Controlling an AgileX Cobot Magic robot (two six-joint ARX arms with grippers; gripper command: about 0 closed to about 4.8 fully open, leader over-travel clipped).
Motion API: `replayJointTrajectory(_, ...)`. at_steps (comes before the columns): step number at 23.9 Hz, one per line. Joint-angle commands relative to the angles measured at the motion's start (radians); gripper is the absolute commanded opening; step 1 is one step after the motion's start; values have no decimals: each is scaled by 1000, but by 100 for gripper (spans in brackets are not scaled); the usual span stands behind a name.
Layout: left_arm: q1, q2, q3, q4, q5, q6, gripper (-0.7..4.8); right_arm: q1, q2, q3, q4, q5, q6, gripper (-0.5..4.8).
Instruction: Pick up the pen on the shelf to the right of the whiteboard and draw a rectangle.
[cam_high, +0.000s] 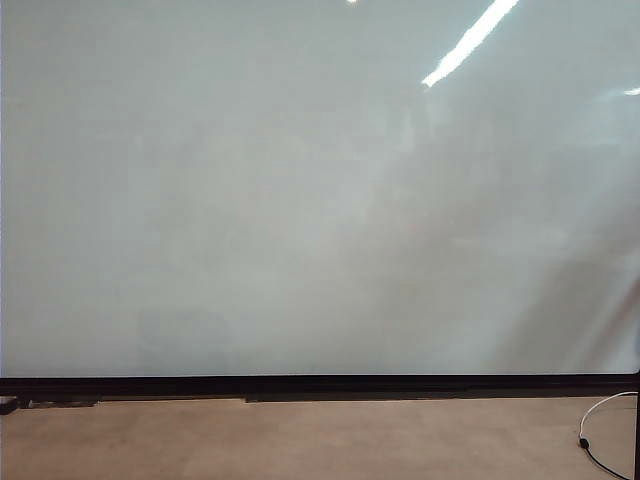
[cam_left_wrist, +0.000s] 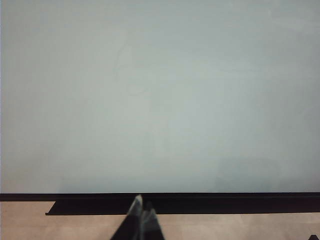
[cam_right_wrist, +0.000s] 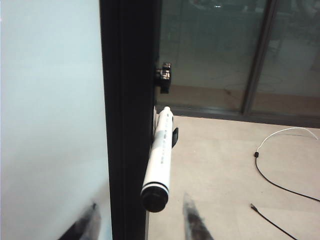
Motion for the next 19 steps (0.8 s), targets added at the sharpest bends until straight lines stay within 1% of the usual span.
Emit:
replayJointTrajectory(1, 0, 0, 3, 6, 0, 5, -4, 1, 25, 17, 27, -9, 1, 212)
replayJointTrajectory(13, 0, 0, 3, 6, 0, 5, -4, 10, 115, 84, 51, -24, 6, 212)
replayJointTrajectory(19, 0, 0, 3, 6, 0, 5, -5, 26, 164, 102, 116, -29, 57, 212)
